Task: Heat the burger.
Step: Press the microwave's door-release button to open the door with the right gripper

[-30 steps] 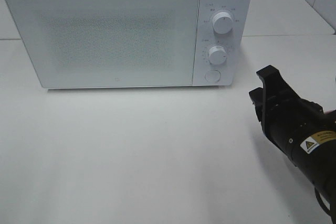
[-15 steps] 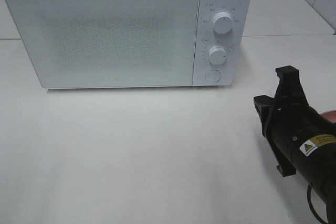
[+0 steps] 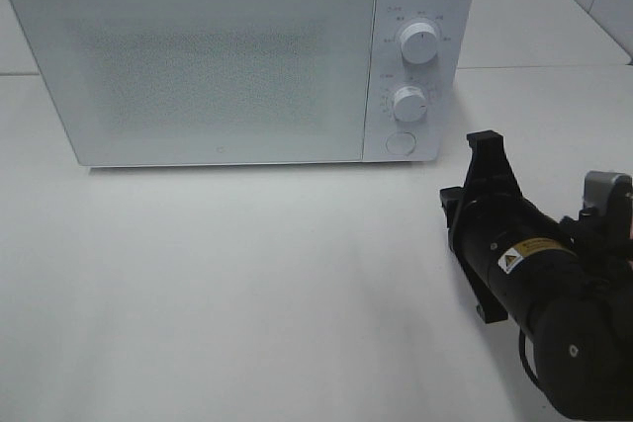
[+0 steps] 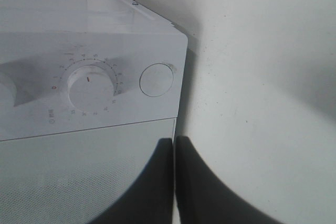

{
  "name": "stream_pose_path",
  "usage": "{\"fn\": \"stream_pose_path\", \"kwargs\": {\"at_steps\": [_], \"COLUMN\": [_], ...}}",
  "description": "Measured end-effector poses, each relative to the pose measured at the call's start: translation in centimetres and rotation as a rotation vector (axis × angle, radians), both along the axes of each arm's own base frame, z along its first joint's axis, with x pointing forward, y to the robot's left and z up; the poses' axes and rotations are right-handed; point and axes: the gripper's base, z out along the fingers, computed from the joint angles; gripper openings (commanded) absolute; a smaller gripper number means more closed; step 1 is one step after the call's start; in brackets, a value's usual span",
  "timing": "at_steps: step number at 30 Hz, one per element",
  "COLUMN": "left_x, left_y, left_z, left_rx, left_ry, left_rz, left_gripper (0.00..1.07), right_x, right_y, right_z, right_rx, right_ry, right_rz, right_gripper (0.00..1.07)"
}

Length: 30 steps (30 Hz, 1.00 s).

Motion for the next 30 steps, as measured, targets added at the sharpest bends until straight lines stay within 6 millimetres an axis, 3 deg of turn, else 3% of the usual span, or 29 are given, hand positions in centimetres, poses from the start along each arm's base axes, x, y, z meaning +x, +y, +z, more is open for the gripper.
{"fn": "stream_pose_path", "kwargs": {"at_steps": [30], "left_x": [0.0], "left_y": [0.0], "left_z": [0.0], "left_rx": [0.000], "left_ry": [0.000], "left_rz": [0.000], "left_gripper": [0.98], "right_x": [8.5], "right_y": [1.7], "right_z": [-2.0], "right_rx": [0.080], "right_ry": [0.051], "right_rz": [-0.081], "right_gripper": [0.00]}}
